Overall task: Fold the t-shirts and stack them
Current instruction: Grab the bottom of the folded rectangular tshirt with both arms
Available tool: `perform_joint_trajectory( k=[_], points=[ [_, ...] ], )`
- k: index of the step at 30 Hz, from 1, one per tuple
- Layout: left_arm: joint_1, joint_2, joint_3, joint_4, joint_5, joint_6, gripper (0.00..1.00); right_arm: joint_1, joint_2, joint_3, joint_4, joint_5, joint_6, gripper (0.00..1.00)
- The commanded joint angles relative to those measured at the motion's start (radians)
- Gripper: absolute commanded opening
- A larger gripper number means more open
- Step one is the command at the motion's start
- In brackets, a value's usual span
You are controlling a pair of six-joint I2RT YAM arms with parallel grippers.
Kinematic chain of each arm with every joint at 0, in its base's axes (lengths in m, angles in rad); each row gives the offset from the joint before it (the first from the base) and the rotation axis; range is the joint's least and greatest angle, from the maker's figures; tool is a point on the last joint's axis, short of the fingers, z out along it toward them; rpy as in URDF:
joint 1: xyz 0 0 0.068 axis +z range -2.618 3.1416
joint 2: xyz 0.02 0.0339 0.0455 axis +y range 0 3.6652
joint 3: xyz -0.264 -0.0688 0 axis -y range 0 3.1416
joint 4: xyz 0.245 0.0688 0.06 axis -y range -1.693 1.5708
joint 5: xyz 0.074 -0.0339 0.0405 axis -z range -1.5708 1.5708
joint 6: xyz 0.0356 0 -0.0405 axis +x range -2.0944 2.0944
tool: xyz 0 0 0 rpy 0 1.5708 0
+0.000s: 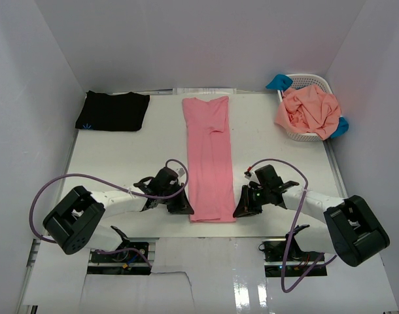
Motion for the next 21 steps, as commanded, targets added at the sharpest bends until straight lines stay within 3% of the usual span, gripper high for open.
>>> perform_joint_trajectory(
  k=[1, 14, 21],
  points=[
    [-0.008, 0.006, -0.001, -0.086, 0.01, 0.025, 0.0, 0.003, -0.026, 0.046, -0.026, -0.021, -0.017, 0.08],
    [0.021, -0.024, 0.273, -0.326, 0.057, -0.02, 0.0, -0.006, 0.0, 0.304, -0.158, -0.091, -0.063, 0.08],
    [0.142, -0.025, 0.293, -0.345, 0.115, 0.003, 0.0, -0.043, 0.057, 0.384, -0.175, -0.102, -0.095, 0.08]
  ],
)
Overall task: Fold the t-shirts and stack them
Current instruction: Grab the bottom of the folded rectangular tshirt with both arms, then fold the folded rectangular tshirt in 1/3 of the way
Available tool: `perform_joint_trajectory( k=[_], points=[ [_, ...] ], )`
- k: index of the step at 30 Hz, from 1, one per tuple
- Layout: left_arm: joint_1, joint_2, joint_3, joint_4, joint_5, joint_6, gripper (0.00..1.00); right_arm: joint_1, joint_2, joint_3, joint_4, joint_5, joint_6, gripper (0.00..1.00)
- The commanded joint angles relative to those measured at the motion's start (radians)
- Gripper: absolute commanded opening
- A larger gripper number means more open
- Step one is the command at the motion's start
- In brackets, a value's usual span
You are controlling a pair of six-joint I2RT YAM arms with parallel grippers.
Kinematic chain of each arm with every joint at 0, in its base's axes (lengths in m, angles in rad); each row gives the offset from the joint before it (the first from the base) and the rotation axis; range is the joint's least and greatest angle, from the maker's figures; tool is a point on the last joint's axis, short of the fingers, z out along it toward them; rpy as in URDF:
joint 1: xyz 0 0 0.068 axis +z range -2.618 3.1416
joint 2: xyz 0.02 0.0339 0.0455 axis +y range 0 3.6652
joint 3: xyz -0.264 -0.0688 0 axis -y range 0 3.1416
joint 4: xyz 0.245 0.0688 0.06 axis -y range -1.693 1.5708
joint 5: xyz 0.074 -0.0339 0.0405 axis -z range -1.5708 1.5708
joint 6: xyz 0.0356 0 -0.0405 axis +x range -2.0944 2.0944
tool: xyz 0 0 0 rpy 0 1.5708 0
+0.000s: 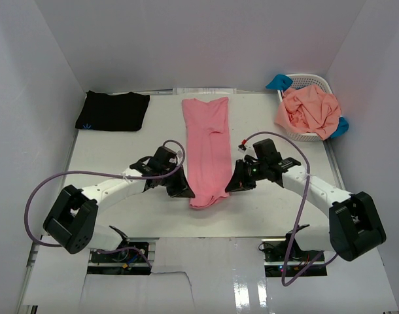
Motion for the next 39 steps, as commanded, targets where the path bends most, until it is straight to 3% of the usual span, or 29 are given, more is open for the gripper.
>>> perform_joint_trajectory(
  k=[1, 5, 18, 28, 39],
  points=[
    [0.063, -0.029, 0.006, -0.033, 0.047, 0.027, 0.0, -0.037, 0.028, 0.069, -0.036, -0.032, -0.042, 0.08],
    [0.124, 0.013, 0.038, -0.018, 0.061, 0.07, 0.0, -0.065, 0.076, 0.116, -0.046, -0.042, -0.074, 0.08],
    [0.132, 0.308, 0.375, -0.067, -0.004, 0.194, 0.0, -0.113, 0.269, 0.351, -0.117, -0.012, -0.143, 0.08],
    [0.199, 0.389, 0.523, -0.124, -0.03, 0.213, 0.0, -0.162, 0.351, 0.471, -0.164, -0.009, -0.183, 0.08],
    [0.242, 0.435, 0.586, -0.122, -0.03, 0.205, 0.0, -0.182, 0.436, 0.532, -0.163, 0.0, -0.205, 0.08]
  ],
)
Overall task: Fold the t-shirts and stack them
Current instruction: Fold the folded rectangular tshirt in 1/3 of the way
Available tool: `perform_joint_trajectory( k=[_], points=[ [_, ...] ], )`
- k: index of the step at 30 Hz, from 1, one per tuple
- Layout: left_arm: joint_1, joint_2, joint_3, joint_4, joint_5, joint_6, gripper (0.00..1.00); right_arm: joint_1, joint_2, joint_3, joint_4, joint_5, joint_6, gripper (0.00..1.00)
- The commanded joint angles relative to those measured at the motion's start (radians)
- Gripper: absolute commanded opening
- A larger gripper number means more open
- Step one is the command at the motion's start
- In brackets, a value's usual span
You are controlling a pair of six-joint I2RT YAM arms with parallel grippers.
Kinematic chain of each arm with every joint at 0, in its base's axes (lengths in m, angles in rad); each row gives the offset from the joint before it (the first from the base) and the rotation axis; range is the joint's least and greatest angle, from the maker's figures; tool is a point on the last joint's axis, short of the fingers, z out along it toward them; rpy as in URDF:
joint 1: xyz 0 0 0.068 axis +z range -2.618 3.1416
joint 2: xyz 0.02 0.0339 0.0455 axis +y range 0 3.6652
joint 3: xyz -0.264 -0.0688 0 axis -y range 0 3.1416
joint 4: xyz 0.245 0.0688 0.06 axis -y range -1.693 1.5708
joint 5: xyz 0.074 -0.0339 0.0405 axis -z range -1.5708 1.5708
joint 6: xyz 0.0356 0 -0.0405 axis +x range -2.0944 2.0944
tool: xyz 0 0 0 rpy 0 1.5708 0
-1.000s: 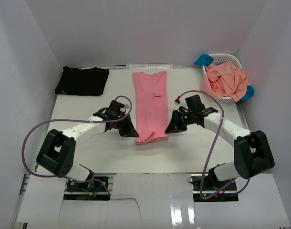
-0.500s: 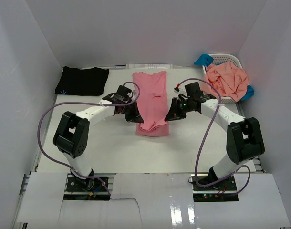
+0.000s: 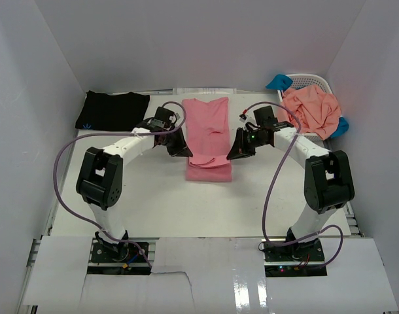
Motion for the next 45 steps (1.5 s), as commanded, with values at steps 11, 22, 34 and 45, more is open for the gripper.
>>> perform_joint_trajectory(
  k=[11, 22, 34, 45],
  points=[
    [0.035, 0.052, 0.113, 0.001, -0.009, -0.002, 0.0, -0.019, 0.134, 0.176, -0.015, -0.004, -0.039, 0.08],
    [0.067, 0.104, 0.154, 0.015, -0.002, -0.004, 0.0, -0.024, 0.221, 0.295, -0.032, -0.001, -0.034, 0.08],
    [0.077, 0.172, 0.197, 0.047, 0.032, -0.005, 0.0, -0.025, 0.261, 0.34, -0.032, 0.013, -0.026, 0.08],
    [0.077, 0.195, 0.236, 0.05, 0.038, 0.004, 0.0, -0.036, 0.255, 0.352, -0.037, 0.027, -0.023, 0.08]
  ],
)
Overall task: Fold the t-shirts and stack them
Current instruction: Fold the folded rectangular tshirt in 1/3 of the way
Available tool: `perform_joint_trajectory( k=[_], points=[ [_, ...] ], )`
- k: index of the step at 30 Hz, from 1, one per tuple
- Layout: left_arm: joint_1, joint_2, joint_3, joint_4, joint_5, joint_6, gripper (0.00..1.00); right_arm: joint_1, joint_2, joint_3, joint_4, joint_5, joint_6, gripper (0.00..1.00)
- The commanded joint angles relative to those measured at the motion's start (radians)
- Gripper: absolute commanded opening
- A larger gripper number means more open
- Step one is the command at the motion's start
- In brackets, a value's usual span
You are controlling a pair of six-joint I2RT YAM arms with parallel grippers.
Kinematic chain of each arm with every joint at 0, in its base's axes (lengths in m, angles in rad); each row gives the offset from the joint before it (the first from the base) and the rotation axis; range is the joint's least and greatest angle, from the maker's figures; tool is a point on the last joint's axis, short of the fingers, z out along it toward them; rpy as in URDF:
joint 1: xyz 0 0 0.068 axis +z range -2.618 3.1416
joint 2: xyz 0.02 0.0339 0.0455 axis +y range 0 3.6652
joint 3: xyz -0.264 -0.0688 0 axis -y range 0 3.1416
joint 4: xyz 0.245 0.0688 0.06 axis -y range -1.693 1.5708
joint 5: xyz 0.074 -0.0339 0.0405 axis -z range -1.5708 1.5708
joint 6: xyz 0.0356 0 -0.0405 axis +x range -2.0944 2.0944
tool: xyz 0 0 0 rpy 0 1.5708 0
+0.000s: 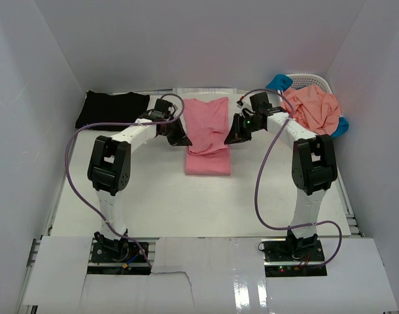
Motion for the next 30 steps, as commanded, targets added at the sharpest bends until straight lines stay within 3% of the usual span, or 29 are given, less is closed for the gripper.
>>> perform_joint_trajectory(
  k=[1, 17, 21, 23, 24, 27, 30],
  points=[
    [0.006, -0.011, 0.042, 0.018, 0.02, 0.011, 0.0, -0.009, -0.012, 0.045, -0.007, 0.007, -0.003, 0.08],
    [0.021, 0.025, 0.094, 0.016, 0.023, 0.021, 0.02, -0.022, 0.03, 0.102, -0.014, 0.001, -0.003, 0.08],
    [0.024, 0.033, 0.091, 0.015, 0.026, 0.021, 0.18, -0.022, 0.044, 0.111, -0.011, -0.003, -0.006, 0.12],
    [0.026, 0.035, 0.094, 0.016, 0.02, 0.021, 0.3, -0.023, 0.054, 0.129, -0.007, -0.011, -0.007, 0.19],
    [0.028, 0.038, 0.097, 0.016, 0.015, 0.021, 0.44, -0.023, 0.057, 0.137, -0.005, -0.011, -0.006, 0.25],
    [0.031, 0.051, 0.125, 0.018, 0.0, 0.025, 0.71, -0.023, 0.059, 0.154, 0.016, 0.009, 0.007, 0.36],
    [0.032, 0.077, 0.171, 0.011, -0.012, 0.037, 0.78, -0.023, 0.048, 0.156, 0.035, 0.038, 0.02, 0.4]
  ],
)
